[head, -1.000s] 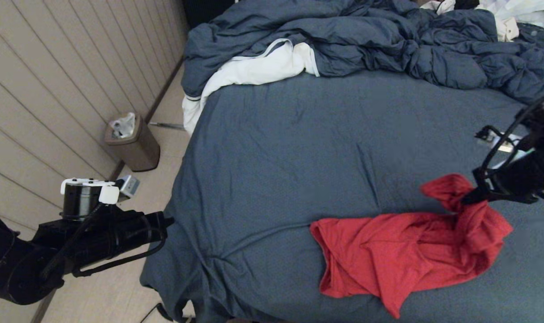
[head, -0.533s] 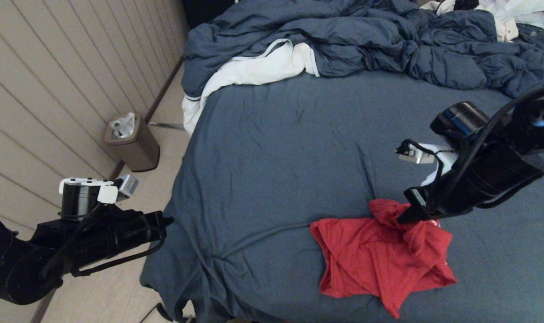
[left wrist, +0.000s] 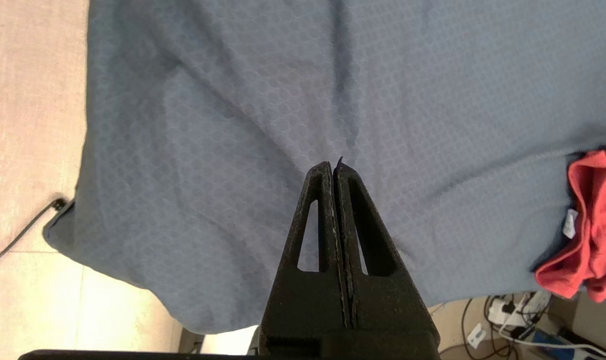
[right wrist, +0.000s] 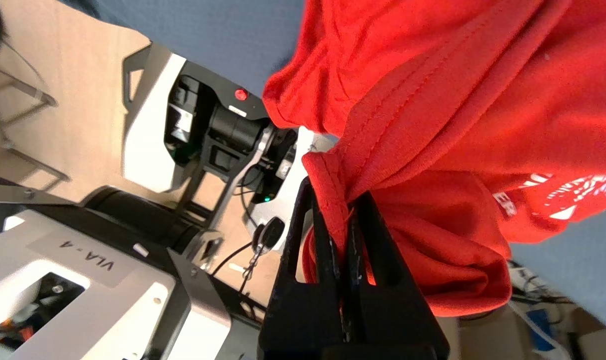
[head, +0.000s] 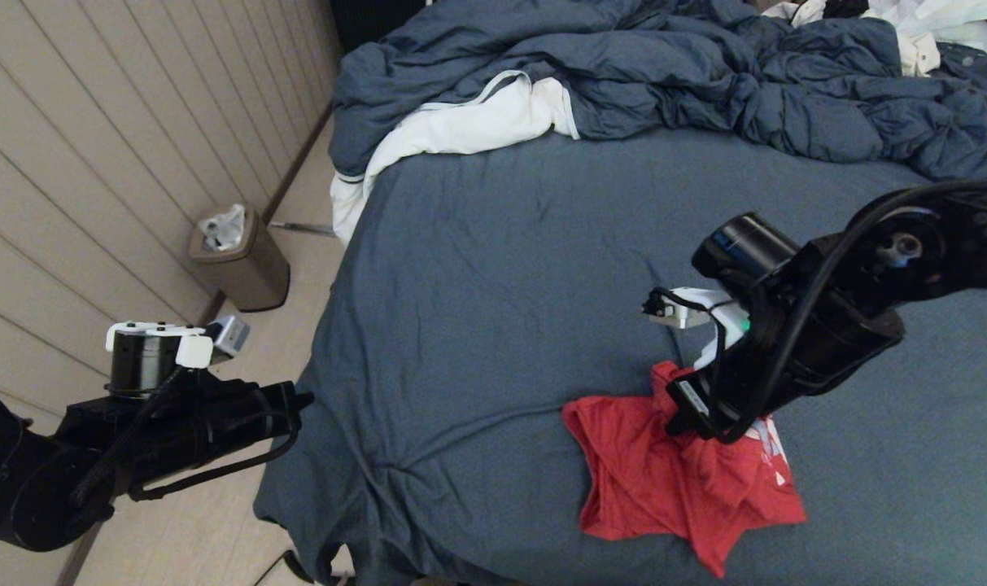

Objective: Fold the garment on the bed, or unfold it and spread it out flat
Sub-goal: Fold the red T-shirt

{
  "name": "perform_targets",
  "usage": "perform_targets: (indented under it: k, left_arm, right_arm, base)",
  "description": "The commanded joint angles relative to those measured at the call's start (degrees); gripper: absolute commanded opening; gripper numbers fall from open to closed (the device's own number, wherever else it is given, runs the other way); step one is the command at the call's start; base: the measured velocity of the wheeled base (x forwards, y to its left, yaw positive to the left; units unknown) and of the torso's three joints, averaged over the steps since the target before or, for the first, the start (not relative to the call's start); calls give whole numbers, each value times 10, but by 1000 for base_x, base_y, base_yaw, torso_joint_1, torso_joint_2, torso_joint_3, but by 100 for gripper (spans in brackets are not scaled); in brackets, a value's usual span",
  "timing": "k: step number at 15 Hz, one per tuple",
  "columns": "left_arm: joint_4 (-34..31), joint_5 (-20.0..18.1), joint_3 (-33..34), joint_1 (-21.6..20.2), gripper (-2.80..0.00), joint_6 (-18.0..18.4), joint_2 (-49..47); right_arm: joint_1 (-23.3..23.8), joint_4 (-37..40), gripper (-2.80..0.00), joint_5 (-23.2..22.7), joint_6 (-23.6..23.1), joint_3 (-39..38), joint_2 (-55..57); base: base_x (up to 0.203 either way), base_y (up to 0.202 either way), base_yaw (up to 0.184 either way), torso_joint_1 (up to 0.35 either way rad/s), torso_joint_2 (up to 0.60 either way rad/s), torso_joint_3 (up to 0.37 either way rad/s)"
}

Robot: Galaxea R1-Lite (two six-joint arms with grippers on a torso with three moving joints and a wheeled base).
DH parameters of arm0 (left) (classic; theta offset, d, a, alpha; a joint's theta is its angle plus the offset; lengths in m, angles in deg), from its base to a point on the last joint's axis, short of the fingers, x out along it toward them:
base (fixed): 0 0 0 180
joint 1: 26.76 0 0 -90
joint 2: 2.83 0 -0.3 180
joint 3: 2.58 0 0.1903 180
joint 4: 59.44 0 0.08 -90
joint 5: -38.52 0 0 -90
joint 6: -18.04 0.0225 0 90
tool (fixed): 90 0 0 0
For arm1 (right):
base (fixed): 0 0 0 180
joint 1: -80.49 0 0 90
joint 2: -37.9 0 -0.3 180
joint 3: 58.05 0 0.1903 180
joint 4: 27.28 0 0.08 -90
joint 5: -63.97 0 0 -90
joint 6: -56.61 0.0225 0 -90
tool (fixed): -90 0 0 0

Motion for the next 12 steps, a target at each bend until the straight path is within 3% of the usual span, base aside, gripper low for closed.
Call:
perform_targets:
  k: [1,6,11,12]
  left_arm:
    - [3,-1,0,1,-280,-1,-1]
    - [3,-1,-1,0,-280,-1,-3]
    - [3,-3,2,2,-280,-2,-4]
    - [3,-6,2,2,-280,-2,-3]
  right_arm:
    - [-23,-1,-280,4,0,1,17]
    - [-77,-2,-280,10,12,18,29]
    - [-120,-3,-280,57,17,21,66]
    - [-124,-8,-190,58,16,20,67]
  base:
    - [0,0,0,0,0,0]
    - [0,0,0,0,0,0]
    - [0,0,0,0,0,0]
    - [0,0,0,0,0,0]
